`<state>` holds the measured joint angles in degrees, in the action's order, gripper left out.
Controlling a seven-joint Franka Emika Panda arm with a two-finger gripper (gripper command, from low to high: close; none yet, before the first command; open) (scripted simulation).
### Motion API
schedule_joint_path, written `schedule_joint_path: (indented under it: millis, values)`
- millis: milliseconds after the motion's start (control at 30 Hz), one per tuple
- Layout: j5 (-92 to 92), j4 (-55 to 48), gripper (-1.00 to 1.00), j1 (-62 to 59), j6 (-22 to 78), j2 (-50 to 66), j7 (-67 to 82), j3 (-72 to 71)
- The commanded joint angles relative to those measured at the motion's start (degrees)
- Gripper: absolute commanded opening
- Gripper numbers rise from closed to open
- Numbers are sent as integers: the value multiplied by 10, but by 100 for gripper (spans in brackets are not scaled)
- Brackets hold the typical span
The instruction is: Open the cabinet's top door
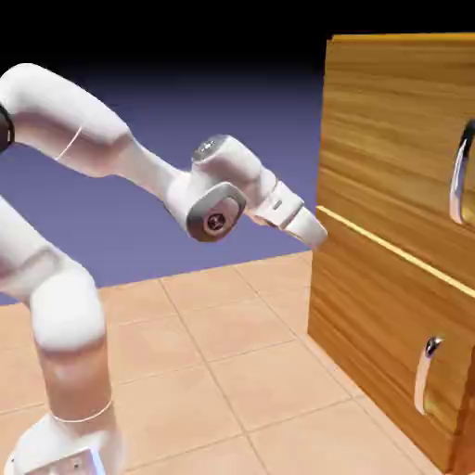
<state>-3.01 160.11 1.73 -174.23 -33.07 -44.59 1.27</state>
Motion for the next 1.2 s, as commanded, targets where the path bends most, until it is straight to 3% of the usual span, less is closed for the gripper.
schedule_joint_path:
  millis: [0, 1167]
  values:
    - [-25, -7, 0, 9, -2, -3, -18, 11]
    - [-897, -267, 0, 310, -66, -121, -638, 380]
